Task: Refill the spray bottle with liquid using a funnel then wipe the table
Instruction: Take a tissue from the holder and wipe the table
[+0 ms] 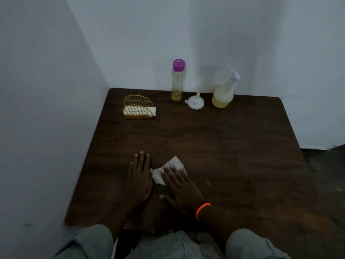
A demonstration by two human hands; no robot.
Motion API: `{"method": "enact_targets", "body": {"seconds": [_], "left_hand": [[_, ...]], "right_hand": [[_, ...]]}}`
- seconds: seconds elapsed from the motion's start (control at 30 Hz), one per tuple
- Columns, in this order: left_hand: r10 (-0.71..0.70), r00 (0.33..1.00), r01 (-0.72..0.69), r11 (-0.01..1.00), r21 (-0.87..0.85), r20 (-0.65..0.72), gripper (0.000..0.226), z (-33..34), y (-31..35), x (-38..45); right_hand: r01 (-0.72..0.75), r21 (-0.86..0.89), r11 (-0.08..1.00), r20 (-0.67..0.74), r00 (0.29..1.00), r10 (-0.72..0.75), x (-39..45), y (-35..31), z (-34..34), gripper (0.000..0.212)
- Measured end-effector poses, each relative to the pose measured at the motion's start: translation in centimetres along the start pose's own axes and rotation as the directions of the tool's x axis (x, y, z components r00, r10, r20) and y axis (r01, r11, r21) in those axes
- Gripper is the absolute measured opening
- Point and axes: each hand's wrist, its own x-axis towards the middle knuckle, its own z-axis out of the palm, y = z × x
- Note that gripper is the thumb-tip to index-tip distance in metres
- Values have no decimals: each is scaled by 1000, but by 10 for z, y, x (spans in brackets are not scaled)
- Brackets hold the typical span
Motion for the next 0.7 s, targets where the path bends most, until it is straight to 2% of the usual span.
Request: {"method": "enact_targets", "body": {"seconds": [0.07, 0.17, 0.33, 0.43, 0.57, 0.7], "left_hand": [[12, 1000, -12, 1000, 11, 19, 71, 6, 7, -1], [66, 997, -67, 997, 39, 37, 66, 15, 18, -4], [73, 997, -73, 995, 60, 11, 61, 23, 36, -11], [74, 997, -73, 996, 50, -12, 58, 28, 39, -16], [53, 998, -51, 997, 55, -31, 57, 29, 37, -27], [39, 998, -37, 998, 47, -48, 57, 26, 24, -39]], "right_hand": [[-64, 10, 998, 0, 998, 64, -15, 23, -5, 81], [-233, 48, 971, -6, 972, 234, -45, 60, -11, 82], [-513, 151, 845, -54, 849, 525, -107, 99, -10, 84], [-609, 225, 760, -47, 772, 633, -125, 93, -4, 86], [-652, 277, 706, -48, 724, 688, -122, 57, 6, 93], [-572, 257, 779, -59, 795, 604, -94, 14, 10, 91]]}}
